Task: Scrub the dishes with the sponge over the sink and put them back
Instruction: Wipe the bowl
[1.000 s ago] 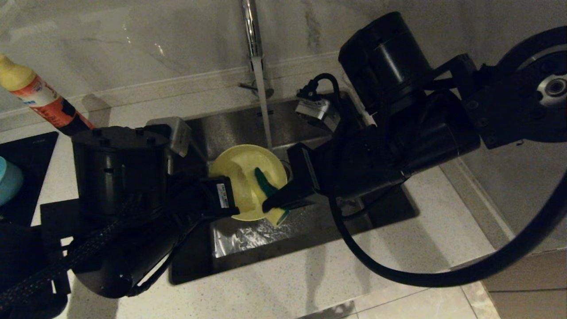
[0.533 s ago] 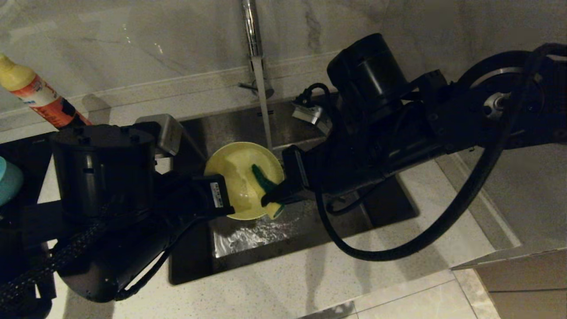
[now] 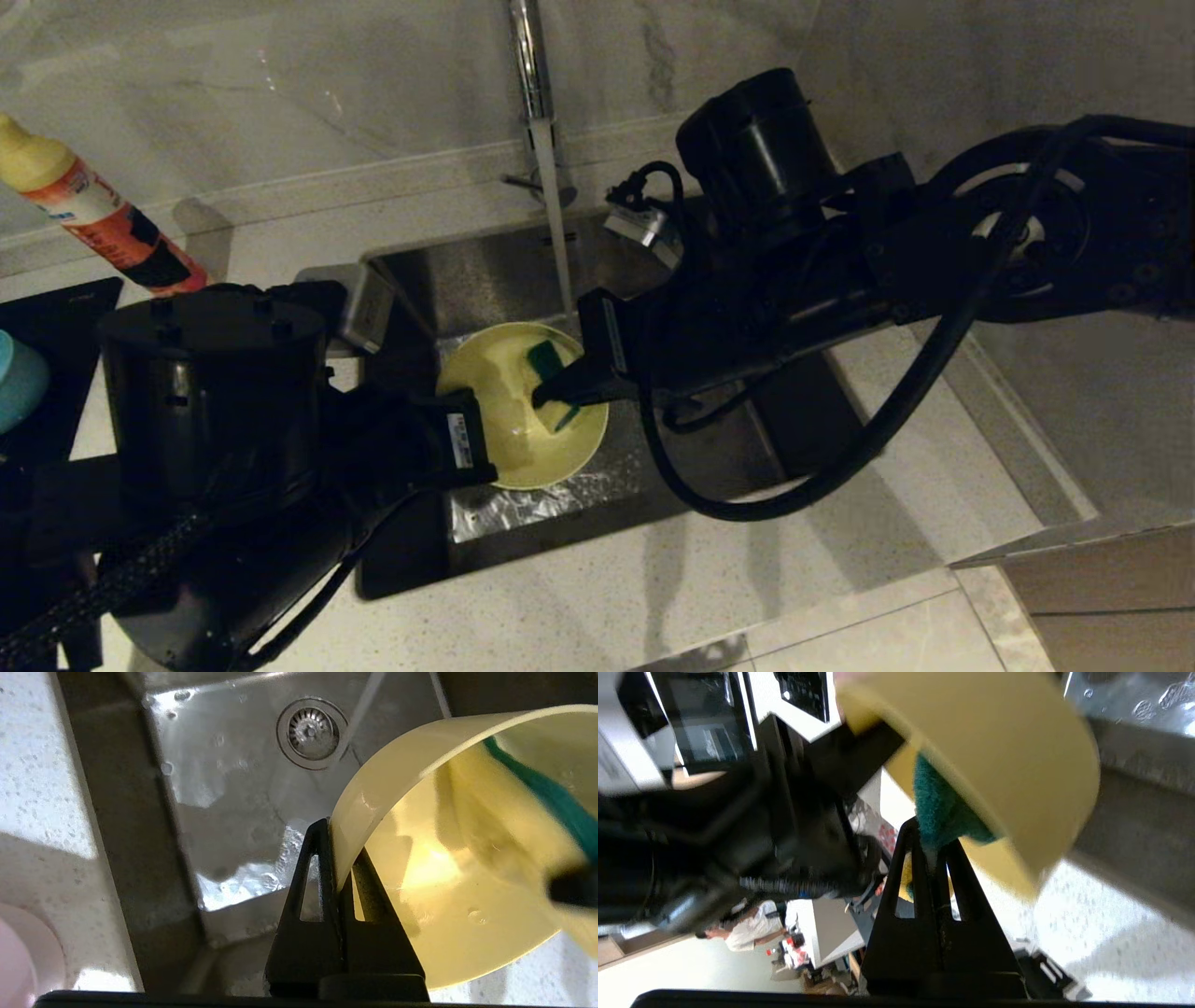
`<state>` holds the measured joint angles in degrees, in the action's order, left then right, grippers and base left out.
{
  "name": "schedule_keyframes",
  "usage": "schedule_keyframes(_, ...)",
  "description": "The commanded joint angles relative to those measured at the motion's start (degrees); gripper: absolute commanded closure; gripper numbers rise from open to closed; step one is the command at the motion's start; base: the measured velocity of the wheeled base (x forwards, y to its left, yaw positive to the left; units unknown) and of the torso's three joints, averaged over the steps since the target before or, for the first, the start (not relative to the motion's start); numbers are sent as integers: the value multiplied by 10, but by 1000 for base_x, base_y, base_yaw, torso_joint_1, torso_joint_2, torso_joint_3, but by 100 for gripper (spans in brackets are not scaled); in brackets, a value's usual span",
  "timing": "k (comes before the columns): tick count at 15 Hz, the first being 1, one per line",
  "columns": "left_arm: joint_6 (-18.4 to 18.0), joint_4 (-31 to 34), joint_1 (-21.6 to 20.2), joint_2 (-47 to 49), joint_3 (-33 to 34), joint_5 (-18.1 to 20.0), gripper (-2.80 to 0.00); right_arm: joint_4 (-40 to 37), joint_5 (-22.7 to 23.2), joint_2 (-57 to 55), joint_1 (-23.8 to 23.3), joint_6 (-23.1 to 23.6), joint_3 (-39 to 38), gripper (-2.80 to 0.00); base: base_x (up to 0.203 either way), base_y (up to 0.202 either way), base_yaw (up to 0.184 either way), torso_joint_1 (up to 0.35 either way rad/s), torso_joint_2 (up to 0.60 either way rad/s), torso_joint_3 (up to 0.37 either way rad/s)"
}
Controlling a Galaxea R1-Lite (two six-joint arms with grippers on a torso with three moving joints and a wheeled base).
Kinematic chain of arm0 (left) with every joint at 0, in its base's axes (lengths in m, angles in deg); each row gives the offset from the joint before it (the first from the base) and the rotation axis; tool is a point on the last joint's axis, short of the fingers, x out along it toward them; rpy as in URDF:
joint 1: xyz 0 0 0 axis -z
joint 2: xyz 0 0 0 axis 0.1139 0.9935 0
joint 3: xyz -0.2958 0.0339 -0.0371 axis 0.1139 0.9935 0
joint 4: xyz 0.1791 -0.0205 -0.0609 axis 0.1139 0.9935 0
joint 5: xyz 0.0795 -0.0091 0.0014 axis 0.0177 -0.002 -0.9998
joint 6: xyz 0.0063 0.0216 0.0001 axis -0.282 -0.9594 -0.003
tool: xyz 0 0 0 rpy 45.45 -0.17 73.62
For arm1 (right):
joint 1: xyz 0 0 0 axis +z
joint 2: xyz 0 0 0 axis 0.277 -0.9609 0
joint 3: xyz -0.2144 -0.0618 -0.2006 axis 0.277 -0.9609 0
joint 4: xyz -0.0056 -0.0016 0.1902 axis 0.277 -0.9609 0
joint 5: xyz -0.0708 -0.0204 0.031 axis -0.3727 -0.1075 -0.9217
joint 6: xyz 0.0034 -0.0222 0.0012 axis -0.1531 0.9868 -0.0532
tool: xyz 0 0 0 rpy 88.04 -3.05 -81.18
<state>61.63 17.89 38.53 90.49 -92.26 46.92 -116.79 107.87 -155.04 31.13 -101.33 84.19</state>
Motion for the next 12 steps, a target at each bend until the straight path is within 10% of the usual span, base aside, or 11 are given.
schedule_keyframes(1,1,-2,7,-2,5,-2,0,6,1,-4,1,-3,0,0,0,0,0,0,0,0)
schedule_keyframes(12,1,-38,7,5,25,-4,0,-28,1,53,-11,-2,-8,0,0,0,0,0,0,0)
